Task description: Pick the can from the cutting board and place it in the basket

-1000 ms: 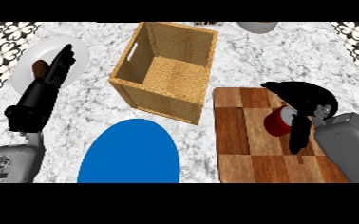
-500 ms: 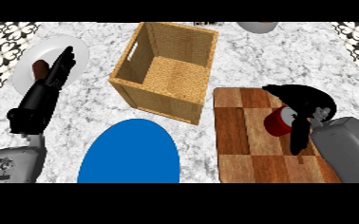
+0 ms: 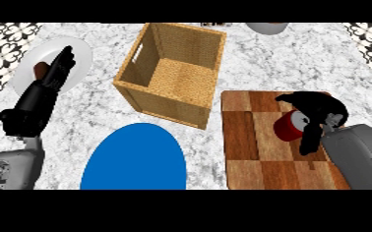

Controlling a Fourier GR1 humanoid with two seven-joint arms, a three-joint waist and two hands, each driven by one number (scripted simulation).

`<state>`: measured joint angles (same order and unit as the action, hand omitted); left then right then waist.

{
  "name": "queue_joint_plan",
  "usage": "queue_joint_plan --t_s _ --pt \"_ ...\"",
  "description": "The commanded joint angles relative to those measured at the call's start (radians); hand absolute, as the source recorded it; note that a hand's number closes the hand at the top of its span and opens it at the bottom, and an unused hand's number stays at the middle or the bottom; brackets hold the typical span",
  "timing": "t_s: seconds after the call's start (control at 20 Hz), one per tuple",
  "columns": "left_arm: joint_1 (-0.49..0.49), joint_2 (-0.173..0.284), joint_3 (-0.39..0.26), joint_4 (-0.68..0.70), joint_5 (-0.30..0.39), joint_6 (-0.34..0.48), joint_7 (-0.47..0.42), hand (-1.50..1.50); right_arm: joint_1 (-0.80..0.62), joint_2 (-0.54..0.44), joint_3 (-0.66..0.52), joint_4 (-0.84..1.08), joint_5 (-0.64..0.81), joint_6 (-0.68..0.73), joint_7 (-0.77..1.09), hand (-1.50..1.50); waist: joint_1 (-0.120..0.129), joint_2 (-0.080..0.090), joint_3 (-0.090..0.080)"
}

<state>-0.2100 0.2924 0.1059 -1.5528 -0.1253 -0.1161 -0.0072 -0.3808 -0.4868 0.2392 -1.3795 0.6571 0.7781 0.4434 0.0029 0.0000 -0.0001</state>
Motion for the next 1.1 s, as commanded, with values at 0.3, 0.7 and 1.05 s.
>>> queue_joint_plan --t_s 0.3,0.7,1.05 --pt "0.033 -0.071 -0.042 -0.034 -0.081 0.049 0.007 0.00 -0.002 0.090 0.028 0.078 0.133 -0.074 -0.080 1.50 0.001 0.001 0.000" --pt "-0.056 -0.025 0.008 0.038 -0.035 -0.010 0.010 0.00 0.049 0.050 -0.054 0.206 0.259 -0.394 -0.181 1.50 0.001 0.006 0.001" --pt "0.060 -0.037 -0.003 -0.074 -0.034 -0.020 0.015 0.00 0.074 0.024 -0.129 0.214 0.338 -0.615 -0.193 1.50 0.006 0.000 0.001"
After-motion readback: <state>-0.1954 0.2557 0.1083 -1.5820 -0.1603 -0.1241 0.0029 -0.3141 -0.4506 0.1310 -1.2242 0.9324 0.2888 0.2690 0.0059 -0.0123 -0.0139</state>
